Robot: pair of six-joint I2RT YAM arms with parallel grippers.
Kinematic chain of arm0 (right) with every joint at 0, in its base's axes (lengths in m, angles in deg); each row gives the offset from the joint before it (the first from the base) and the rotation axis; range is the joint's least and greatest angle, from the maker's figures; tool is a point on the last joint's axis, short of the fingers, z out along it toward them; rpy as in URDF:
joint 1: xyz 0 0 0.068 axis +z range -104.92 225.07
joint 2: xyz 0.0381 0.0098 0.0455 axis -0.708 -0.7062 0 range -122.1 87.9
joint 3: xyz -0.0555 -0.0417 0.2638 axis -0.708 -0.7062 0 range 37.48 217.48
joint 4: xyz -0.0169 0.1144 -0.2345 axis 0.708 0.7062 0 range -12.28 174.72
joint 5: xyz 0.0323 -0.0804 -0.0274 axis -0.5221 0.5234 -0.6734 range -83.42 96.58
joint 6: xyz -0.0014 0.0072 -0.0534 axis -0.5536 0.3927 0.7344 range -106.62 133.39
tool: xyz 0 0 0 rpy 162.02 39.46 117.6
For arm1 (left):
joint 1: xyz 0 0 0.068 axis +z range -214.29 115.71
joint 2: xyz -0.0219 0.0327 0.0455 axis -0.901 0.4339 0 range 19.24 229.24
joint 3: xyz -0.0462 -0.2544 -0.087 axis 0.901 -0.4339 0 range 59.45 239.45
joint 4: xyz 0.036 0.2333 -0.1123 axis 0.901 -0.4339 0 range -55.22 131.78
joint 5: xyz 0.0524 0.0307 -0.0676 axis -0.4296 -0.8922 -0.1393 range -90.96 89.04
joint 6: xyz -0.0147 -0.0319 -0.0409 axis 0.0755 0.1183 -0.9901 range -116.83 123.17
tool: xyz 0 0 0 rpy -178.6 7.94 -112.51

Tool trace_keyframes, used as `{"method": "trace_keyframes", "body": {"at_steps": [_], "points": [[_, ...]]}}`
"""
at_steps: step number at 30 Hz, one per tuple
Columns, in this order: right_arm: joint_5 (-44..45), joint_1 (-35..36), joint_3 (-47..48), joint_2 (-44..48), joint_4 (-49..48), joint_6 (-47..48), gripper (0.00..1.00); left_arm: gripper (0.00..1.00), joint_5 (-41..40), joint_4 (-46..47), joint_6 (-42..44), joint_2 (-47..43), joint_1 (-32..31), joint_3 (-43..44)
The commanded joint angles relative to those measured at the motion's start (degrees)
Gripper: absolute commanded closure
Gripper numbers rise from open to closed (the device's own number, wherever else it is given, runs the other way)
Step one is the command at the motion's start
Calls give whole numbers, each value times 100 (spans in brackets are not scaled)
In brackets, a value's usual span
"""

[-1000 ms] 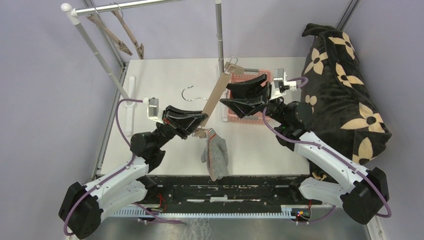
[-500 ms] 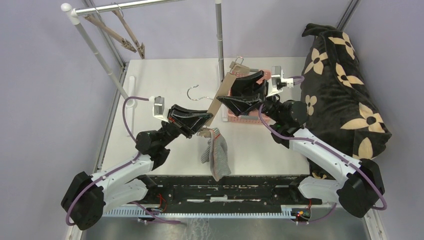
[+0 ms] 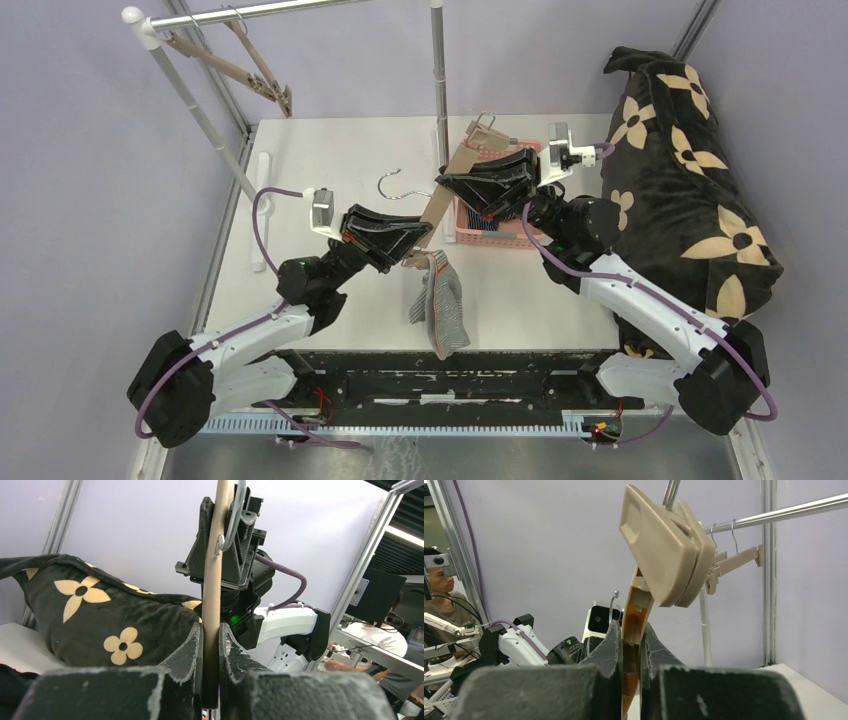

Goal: Remove the underwear clipped to the hanger

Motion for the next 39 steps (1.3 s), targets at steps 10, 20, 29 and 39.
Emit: {"method": "trace_keyframes", "body": {"at_steps": [10, 20, 29, 39], "points": [[-119, -2, 191, 208, 253, 276, 99, 97, -265, -146, 220, -195, -164, 438], [-31, 0, 379, 197, 171, -291, 99, 92, -248, -667, 271, -485, -166, 619], [-33, 0, 542, 110, -25, -858, 99, 84, -341, -1039, 410, -718, -165, 635], [-23, -4, 601, 125, 4, -915, 99, 1, -385, -2528, 1346, -1524, -161, 996]]}}
